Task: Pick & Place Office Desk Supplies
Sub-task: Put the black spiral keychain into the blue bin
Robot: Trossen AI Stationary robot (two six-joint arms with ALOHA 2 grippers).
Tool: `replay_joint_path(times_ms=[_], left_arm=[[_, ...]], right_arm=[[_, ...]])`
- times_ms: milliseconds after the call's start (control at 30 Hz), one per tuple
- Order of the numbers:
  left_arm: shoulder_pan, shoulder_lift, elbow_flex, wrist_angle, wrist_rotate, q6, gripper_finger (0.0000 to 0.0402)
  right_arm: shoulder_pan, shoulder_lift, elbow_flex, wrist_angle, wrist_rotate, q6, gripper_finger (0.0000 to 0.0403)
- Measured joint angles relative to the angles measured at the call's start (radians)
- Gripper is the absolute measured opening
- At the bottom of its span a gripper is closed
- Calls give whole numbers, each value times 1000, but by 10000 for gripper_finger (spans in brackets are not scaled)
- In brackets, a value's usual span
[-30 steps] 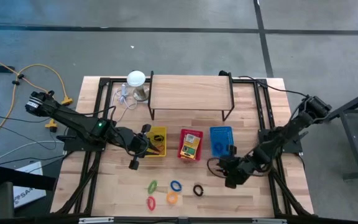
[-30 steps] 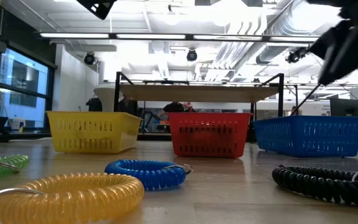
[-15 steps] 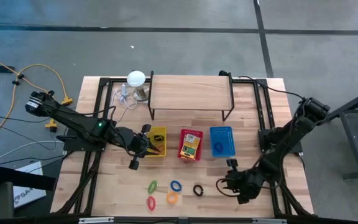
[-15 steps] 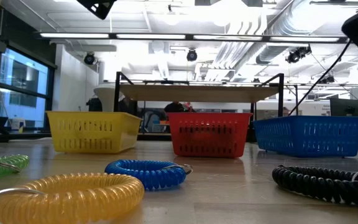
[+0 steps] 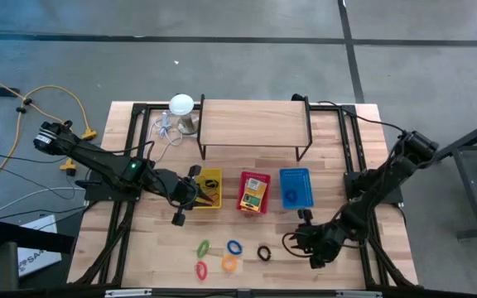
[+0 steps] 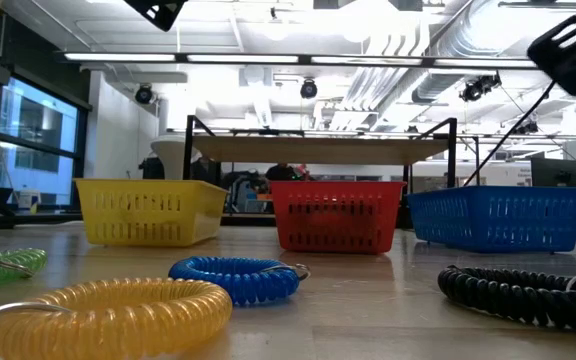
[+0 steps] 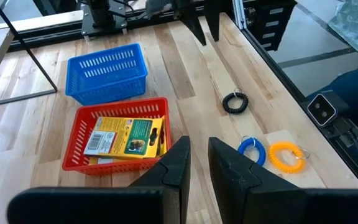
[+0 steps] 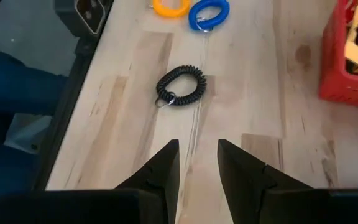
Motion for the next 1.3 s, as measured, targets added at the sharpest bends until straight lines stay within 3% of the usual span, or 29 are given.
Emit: replay_joint_path(times_ms=[367, 767, 1300], left_arm=[[0, 0, 0, 8, 0, 0, 54], [0, 0, 0, 25, 0, 0, 54], [0, 0, 0, 40, 0, 0, 54]], right_arm=[[-34, 184, 42, 259, -50, -183, 96], [-51, 335, 143, 262, -43, -53, 96], [-69, 450, 228, 267, -51, -80, 97]])
